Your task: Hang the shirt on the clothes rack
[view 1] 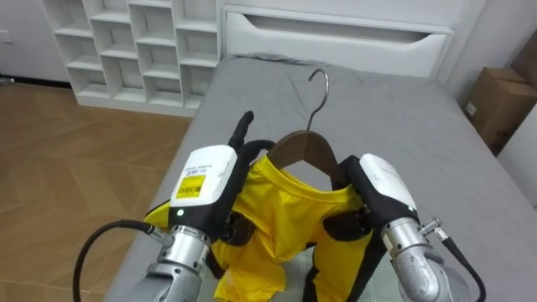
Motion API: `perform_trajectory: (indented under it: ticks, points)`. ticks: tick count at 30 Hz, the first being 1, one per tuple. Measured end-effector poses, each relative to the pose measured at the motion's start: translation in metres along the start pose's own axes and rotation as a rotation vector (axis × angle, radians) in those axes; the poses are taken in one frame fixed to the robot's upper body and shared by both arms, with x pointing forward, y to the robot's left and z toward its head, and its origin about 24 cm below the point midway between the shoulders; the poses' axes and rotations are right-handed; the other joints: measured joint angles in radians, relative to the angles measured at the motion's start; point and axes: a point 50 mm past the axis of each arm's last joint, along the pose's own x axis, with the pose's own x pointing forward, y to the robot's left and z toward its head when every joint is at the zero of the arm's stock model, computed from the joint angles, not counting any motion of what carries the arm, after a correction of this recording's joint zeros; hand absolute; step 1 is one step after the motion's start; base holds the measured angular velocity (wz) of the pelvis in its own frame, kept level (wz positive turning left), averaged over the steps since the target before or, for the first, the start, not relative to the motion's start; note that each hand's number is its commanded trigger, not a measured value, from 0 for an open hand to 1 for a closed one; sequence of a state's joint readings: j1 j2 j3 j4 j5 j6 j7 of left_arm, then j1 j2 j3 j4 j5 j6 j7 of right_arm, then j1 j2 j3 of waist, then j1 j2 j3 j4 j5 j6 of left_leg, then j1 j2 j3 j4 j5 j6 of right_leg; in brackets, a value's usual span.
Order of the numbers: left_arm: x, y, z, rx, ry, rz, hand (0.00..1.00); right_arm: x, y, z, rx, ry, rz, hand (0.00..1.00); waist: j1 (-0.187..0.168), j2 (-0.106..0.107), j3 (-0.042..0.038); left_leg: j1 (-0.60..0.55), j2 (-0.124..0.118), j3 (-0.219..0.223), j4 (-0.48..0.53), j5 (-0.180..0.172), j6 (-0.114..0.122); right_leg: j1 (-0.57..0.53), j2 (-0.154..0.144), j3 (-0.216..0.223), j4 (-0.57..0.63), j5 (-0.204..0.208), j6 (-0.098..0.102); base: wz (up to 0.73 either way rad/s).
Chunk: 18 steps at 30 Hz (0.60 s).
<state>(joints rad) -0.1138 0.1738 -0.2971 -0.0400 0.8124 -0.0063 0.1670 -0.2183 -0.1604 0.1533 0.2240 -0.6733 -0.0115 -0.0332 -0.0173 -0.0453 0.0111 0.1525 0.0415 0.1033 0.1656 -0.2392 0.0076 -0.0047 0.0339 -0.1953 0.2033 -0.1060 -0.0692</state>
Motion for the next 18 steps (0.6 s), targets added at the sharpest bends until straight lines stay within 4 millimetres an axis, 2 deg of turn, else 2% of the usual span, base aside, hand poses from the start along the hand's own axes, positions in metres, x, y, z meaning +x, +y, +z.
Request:
perform_trajectory:
  ticks: [18]
  points:
    - [-0.0008, 0.0002, -0.0015, -0.069, 0.010, -0.002, 0.00, -0.0003, 0.0004, -0.0025, 0.000, 0.006, 0.005, 1.00, 0.003, 0.005, 0.0034, -0.003, 0.000, 0.000, 0.000, 0.000, 0.000, -0.002, 0.001, 0.000, -0.002, 0.000, 0.000, 0.00]
